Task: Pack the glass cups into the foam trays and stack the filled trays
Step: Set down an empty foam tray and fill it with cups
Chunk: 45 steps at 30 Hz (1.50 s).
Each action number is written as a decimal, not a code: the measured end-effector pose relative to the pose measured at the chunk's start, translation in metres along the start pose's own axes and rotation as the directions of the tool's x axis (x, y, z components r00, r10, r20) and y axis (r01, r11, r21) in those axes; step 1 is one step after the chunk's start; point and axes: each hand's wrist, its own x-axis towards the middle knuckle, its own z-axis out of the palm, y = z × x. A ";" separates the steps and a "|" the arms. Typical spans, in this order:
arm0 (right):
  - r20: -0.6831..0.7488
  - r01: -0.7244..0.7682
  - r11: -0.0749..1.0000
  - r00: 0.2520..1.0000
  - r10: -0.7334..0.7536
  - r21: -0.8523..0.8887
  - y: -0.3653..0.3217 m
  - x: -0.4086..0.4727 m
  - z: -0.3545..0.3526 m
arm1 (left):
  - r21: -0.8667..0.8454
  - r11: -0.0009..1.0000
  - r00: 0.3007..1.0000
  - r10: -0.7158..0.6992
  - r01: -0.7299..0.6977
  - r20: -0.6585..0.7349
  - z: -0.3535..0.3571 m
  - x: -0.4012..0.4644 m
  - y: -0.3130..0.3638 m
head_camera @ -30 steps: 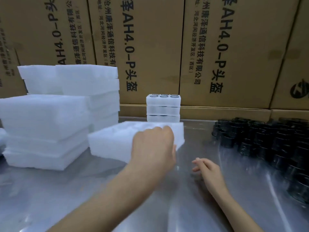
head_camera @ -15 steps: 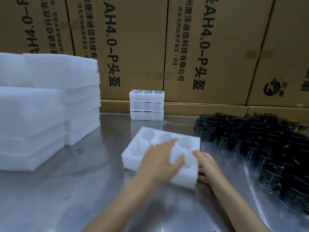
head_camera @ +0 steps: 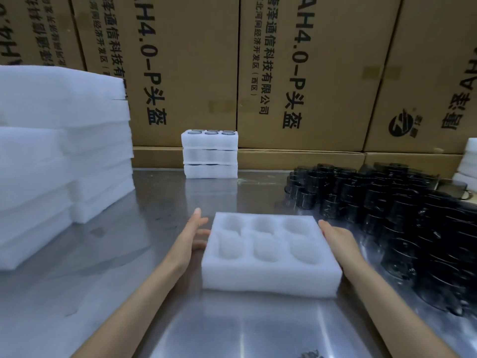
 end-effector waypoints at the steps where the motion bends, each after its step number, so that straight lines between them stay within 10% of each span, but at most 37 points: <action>1: -0.037 0.022 1.000 0.999 -0.023 -0.021 0.001 0.005 -0.001 | -0.017 1.000 1.000 -0.010 0.010 -0.029 0.003 0.002 0.001; 9: -0.081 -0.029 0.993 0.996 0.020 -0.113 0.003 0.032 -0.004 | 0.250 0.968 1.000 0.006 -0.012 0.022 0.015 0.014 -0.010; 18: -0.261 0.318 0.841 0.850 -0.457 -0.437 0.008 0.063 0.001 | 0.221 0.970 0.995 0.097 -0.103 0.034 0.017 0.011 -0.014; 33: -0.312 -0.023 0.657 0.892 -0.327 -0.753 -0.037 0.108 -0.026 | 0.256 0.961 0.994 0.104 -0.106 0.022 0.020 0.012 -0.013; 40: -0.321 0.229 0.710 0.771 -0.550 -0.665 -0.051 0.059 -0.028 | 0.226 0.965 0.991 0.127 -0.132 0.040 0.023 0.009 -0.010; 45: -0.016 0.538 0.597 0.735 -0.678 -0.595 -0.066 0.003 0.002 | 0.197 0.965 0.982 0.155 -0.174 0.105 0.031 0.000 -0.006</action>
